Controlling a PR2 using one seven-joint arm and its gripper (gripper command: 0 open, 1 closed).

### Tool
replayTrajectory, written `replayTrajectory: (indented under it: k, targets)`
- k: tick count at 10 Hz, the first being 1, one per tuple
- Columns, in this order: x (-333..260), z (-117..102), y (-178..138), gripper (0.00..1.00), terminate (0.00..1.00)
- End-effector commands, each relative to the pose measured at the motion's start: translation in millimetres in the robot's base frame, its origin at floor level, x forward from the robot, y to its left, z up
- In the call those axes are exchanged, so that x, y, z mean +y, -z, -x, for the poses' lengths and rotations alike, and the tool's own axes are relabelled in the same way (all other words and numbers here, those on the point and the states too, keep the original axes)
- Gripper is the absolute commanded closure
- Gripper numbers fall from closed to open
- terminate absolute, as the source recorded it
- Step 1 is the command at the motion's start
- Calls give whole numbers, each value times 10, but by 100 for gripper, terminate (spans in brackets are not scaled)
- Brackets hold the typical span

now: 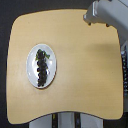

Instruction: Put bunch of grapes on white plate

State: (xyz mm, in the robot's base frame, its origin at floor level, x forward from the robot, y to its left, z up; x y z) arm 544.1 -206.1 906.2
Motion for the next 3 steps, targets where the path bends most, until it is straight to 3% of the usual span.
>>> replayTrajectory:
  k: [1,2,3]
  targets:
    - [-707,108,-94,0,0]
    - [-739,121,-93,0,0]
    - [-791,126,-95,0,100]
